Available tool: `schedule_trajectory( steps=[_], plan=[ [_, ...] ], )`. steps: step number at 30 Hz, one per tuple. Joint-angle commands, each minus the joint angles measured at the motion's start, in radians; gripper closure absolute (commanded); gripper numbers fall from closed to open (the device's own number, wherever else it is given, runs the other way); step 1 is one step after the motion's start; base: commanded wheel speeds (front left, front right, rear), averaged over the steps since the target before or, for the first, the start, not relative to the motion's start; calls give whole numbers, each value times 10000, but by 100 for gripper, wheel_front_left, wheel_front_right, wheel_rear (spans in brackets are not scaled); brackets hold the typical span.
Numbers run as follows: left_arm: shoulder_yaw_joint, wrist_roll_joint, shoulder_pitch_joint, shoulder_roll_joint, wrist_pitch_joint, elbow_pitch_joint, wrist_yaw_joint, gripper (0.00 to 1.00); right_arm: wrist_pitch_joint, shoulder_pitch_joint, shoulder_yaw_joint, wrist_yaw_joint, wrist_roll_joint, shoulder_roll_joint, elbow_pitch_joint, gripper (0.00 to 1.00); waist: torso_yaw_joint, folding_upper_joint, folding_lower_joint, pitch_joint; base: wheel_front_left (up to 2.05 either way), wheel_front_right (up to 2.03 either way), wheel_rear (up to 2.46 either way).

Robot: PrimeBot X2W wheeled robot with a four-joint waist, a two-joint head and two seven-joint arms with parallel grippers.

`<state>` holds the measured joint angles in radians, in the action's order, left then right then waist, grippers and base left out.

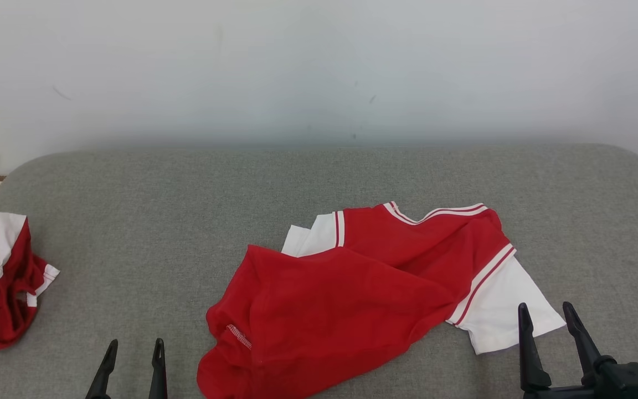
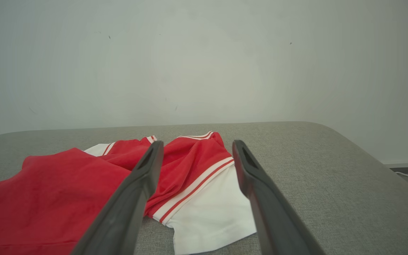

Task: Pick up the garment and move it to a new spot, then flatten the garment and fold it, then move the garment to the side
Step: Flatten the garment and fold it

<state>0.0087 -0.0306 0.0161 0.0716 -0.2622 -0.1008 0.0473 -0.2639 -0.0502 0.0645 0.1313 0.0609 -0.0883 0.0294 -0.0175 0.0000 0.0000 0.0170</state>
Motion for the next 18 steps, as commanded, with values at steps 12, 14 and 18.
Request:
schedule_trajectory(
  steps=[12,14,18],
  plan=[
    [-508,-255,143,-68,-38,-67,-363,0,-5,171,-180,-11,3,-162,320,0,9,0,0,-18,0,0,0],
    [-797,-329,207,-96,-38,-120,-511,0,-5,273,-182,-11,-33,-326,615,0,20,0,0,-35,0,0,0],
    [-1462,-492,337,-162,-38,-412,-799,0,117,691,-152,-11,-52,-667,1377,0,51,0,0,-72,0,0,0]
  ],
)
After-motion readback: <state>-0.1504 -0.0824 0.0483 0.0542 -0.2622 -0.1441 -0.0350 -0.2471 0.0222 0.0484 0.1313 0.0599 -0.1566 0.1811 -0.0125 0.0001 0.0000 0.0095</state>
